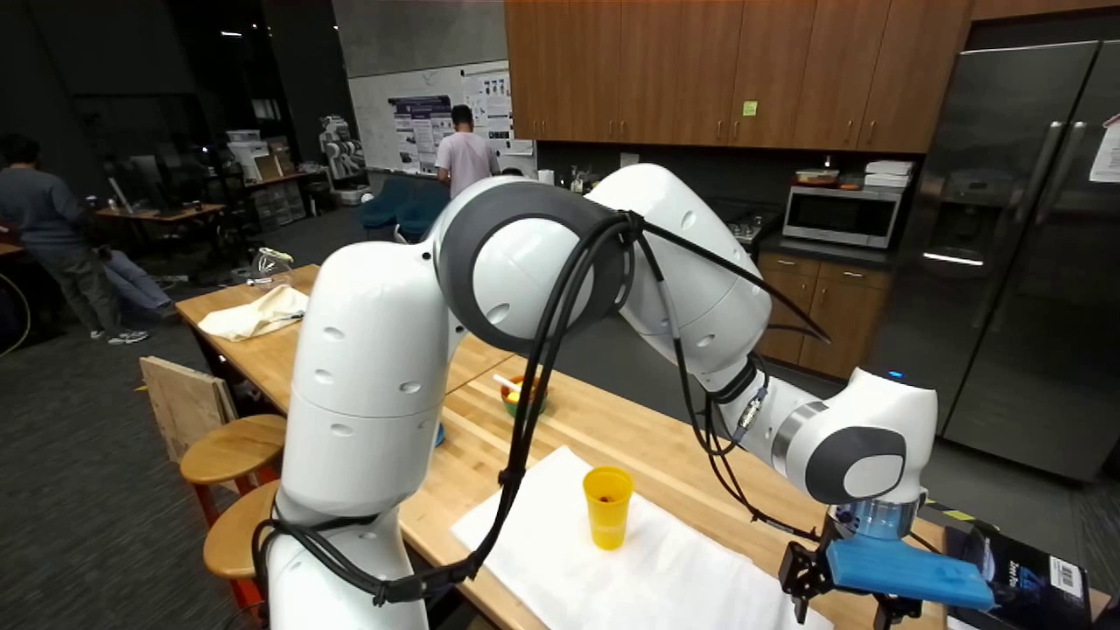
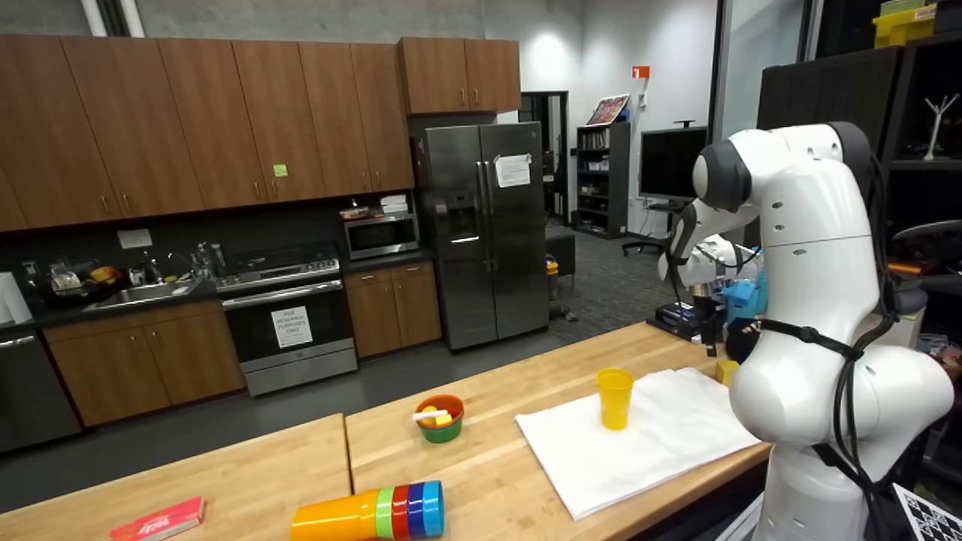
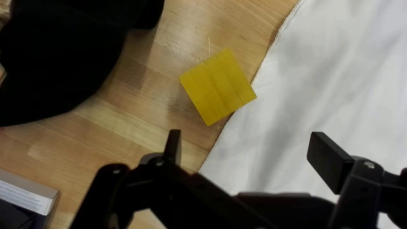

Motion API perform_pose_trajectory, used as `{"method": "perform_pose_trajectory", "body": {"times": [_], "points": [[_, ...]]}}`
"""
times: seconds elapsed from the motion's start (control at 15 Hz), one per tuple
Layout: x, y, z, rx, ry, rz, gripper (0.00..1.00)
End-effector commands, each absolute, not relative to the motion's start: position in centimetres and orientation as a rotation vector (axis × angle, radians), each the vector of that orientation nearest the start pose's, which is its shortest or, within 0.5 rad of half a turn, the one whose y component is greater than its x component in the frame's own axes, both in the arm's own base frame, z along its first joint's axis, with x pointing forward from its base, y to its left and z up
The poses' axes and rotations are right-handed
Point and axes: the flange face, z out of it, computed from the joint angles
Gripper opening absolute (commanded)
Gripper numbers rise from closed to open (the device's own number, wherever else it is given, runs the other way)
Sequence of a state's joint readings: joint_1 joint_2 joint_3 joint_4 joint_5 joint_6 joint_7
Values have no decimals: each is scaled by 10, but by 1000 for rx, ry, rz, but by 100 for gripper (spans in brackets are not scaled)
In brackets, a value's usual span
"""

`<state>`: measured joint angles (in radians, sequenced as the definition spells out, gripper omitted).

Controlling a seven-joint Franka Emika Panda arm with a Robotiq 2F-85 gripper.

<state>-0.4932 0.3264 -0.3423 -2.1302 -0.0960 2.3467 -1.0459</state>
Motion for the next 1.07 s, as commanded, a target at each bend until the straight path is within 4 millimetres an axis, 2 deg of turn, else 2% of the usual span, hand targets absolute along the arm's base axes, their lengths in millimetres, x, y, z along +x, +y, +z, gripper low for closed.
{"method": "perform_pose_trajectory", "body": {"times": [0.0,0.47,0.8,1.0], "points": [[378,-418,256,-3118,-459,311,100],[369,-414,244,-3211,-519,210,100],[361,-412,232,-3300,-649,136,100],[353,-412,219,-3312,-725,165,100]]}}
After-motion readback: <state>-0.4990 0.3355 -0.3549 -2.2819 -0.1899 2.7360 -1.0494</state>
